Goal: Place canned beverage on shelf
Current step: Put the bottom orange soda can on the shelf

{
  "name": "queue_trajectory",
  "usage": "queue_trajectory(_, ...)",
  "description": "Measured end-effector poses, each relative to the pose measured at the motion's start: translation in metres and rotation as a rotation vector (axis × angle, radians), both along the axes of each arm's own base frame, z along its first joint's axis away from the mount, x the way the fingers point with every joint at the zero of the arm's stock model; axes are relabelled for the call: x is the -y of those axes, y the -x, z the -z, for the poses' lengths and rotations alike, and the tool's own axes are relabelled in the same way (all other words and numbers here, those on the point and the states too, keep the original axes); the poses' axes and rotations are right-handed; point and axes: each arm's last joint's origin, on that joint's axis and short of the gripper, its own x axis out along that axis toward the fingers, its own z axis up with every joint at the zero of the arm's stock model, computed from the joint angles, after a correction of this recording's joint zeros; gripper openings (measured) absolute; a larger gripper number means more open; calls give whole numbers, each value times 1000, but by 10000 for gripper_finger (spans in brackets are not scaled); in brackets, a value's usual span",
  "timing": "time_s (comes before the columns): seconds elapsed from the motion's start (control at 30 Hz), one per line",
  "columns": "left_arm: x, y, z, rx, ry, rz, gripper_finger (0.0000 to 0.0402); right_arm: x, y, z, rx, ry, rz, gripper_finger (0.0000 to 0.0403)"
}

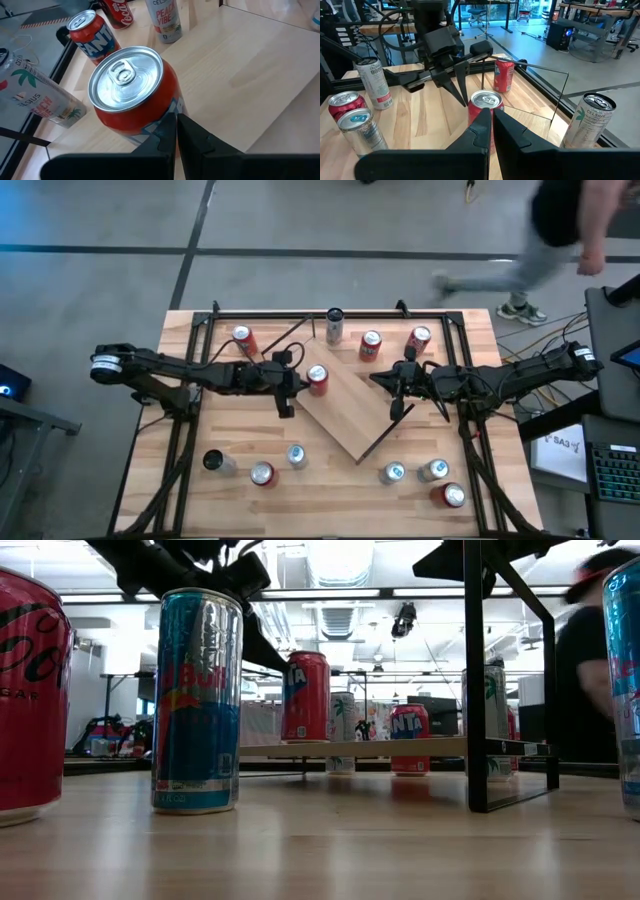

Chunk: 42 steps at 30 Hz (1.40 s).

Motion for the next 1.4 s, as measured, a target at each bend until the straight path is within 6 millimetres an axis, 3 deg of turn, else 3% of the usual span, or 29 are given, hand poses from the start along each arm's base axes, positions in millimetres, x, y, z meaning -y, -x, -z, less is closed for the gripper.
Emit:
queue_trajectory(0.63, 6, 5, 3, -62, 38, 68, 0, 0, 0, 0, -1, 1, -1, 9)
queue_trajectory(1.4, 5, -7, 10, -18, 31, 58, 0, 0, 0, 0, -1, 4, -2, 9)
